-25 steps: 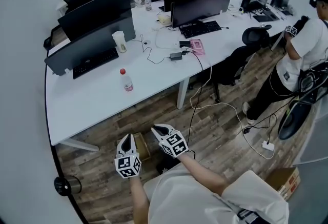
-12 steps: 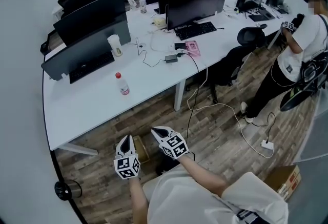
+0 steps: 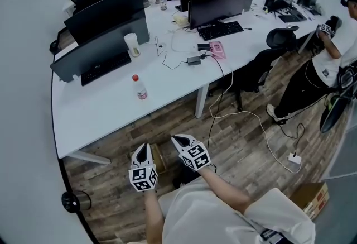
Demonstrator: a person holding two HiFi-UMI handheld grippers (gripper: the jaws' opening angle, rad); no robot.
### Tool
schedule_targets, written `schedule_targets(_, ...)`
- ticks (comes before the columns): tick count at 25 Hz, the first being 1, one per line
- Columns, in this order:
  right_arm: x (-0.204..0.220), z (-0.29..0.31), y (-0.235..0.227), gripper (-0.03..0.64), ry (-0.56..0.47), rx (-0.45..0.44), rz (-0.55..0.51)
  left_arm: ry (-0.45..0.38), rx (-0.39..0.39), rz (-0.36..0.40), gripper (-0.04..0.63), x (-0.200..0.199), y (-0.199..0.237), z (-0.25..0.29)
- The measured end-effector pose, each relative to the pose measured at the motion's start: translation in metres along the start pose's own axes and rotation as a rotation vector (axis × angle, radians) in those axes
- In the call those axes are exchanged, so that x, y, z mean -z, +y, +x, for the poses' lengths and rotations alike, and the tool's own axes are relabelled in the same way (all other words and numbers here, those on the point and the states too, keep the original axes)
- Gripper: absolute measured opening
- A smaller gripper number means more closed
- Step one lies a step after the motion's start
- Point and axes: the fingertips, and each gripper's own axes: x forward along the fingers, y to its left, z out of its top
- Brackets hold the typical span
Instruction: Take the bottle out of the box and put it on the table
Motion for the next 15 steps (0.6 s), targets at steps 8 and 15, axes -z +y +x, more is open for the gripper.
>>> schedule_targets(8, -0.001, 0.008, 0.007, 0.04, 0.011, -0.021, -0.025, -0.016, -0.016, -0.01, 0.015, -0.003, 0.009, -0.001)
schedule_targets(15, 0.001, 0.012, 0.022, 0.04, 0.016, -0.035, -0.041, -0.034, -0.043, -0.021, 0.015, -0.008, 0.019, -0.015)
